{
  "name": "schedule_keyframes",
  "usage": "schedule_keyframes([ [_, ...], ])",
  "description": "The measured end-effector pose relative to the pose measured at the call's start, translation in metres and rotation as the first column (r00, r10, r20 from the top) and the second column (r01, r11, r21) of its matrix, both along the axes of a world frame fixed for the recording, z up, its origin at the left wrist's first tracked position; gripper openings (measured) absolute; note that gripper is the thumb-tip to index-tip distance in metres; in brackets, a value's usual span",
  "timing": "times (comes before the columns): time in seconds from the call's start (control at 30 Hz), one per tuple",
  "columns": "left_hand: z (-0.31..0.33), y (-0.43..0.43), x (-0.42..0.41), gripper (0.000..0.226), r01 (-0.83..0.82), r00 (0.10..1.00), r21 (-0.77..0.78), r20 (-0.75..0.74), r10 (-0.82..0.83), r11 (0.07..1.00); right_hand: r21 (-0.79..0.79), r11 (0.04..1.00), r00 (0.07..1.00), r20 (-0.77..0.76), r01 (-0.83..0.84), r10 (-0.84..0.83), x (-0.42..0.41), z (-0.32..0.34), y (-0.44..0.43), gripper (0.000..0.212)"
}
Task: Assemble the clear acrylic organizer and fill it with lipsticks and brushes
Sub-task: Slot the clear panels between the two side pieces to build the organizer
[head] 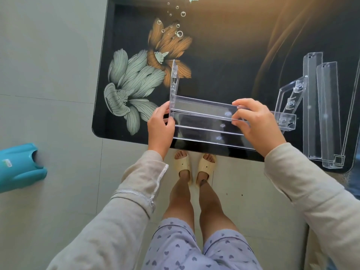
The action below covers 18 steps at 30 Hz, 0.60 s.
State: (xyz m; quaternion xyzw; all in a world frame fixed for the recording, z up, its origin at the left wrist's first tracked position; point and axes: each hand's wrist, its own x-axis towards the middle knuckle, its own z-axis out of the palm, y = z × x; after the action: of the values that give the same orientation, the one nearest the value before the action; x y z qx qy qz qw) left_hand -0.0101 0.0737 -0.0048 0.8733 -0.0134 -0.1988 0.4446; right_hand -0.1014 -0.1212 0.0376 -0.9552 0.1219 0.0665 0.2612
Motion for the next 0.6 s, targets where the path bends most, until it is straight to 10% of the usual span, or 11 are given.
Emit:
schedule_keyframes([
  [0.6,0.003,-0.020,0.019,0.021,-0.055,0.998,0.260,0.039,0.047,0.964,-0.035,0.999,0.999,-0.028,-0.028,0.027,0.005,-0.018,-0.009,0.009],
])
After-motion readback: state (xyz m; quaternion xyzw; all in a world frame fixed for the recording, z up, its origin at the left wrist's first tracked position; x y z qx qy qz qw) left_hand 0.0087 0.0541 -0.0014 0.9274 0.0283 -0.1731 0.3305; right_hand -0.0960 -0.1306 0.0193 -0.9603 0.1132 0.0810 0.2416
